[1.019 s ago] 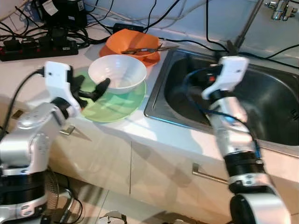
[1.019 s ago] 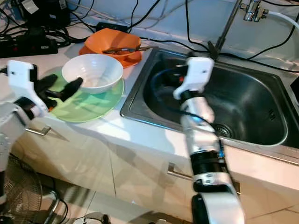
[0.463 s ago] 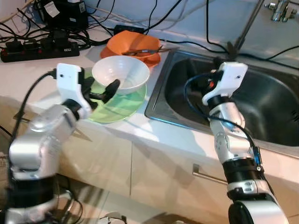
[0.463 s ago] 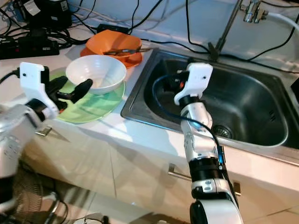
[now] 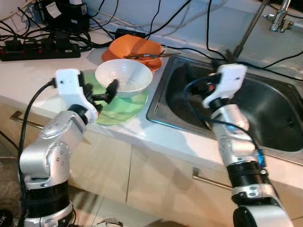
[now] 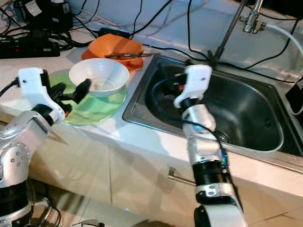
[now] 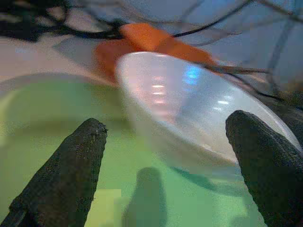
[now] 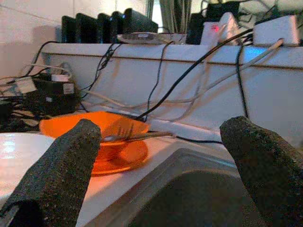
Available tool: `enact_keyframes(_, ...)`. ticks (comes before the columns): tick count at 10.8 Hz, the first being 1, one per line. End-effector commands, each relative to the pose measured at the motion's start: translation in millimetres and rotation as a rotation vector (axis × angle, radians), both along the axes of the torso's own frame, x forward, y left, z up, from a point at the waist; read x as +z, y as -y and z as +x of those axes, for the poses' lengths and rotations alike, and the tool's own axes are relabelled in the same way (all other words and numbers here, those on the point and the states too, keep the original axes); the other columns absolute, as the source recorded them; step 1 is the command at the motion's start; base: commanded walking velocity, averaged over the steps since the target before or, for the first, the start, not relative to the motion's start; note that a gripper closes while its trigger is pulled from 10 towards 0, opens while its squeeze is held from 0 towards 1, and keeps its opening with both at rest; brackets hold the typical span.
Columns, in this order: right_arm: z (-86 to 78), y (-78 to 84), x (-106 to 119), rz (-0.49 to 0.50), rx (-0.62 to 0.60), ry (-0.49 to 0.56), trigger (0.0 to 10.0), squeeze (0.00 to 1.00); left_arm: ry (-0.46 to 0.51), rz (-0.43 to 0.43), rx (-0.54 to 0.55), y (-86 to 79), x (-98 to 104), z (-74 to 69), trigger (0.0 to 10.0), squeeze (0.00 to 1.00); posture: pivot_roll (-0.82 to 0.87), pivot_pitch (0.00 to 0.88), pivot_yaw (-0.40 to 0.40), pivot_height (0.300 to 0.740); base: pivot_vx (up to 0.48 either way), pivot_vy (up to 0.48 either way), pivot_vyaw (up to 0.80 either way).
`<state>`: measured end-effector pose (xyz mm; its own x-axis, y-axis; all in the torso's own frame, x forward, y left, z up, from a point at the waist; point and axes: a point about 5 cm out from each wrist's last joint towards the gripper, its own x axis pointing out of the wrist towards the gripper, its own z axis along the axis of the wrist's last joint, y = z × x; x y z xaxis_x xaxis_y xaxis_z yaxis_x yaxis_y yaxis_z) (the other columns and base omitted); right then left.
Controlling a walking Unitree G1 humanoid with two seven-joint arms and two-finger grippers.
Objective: Kitchen organization
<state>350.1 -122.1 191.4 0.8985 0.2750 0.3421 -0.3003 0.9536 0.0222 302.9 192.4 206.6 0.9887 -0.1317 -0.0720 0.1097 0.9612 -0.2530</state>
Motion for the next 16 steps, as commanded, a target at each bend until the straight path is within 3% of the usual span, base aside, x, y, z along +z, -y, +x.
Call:
enact_keyframes(1, 3.0, -7.1, 9.3, 0.001, 0.022, 0.019, 10.0, 0.00, -0.016, 0.001, 0.037, -6.0, 1.8, 6.0, 10.0, 0.00, 0.10, 0.000, -0.135, 0.740, 0.000, 0.000, 0.00)
enact_keyframes(2, 4.3, -10.4, 9.9, 0.013, 0.030, 0.021, 10.0, 0.00, -0.025, 0.020, 0.043, -5.9, 2.6, 7.2, 10.0, 0.00, 0.11, 0.000, -0.118, 0.740, 0.000, 0.000, 0.00)
enact_keyframes(4, 8.7, -12.7, 10.3, 0.109, -0.046, 0.014, 10.0, 0.00, -0.070, 0.090, -0.008, -7.4, 6.0, 12.8, 10.0, 0.00, 0.10, 0.000, 0.014, 0.740, 0.000, 0.000, 0.00)
enact_keyframes(6, 7.7, -24.9, 0.6, 0.154, -0.044, -0.018, 10.0, 0.00, -0.090, 0.124, -0.014, -8.8, 12.1, 22.9, 10.0, 0.00, 0.13, 0.000, 0.047, 0.740, 0.000, 0.000, 0.00)
enact_keyframes(8, 6.7, -41.6, -0.2, 0.174, -0.002, -0.023, 10.0, 0.00, -0.119, 0.128, 0.033, -20.9, 14.5, 21.5, 10.0, 0.00, 0.15, 0.000, 0.057, 0.740, 0.000, 0.000, 0.00)
enact_keyframes(12, 13.2, -36.7, 5.8, 0.138, 0.021, -0.002, 10.0, 0.00, -0.133, 0.009, 0.084, -20.6, 10.4, 20.6, 10.0, 0.00, 0.15, 0.000, 0.006, 0.740, 0.000, 0.000, 0.00)
enact_keyframes(14, 13.6, -36.4, 5.8, 0.144, 0.015, -0.004, 10.0, 0.00, -0.149, -0.021, 0.011, -14.2, 2.4, 22.9, 10.0, 0.00, 0.14, 0.000, -0.007, 0.740, 0.000, 0.000, 0.00)
enact_keyframes(16, 10.4, -35.9, 3.7, 0.134, 0.015, 0.001, 10.0, 0.00, -0.144, -0.028, -0.108, 7.6, -0.3, 24.9, 10.0, 0.00, 0.12, 0.000, 0.001, 0.740, 0.000, 0.000, 0.00)
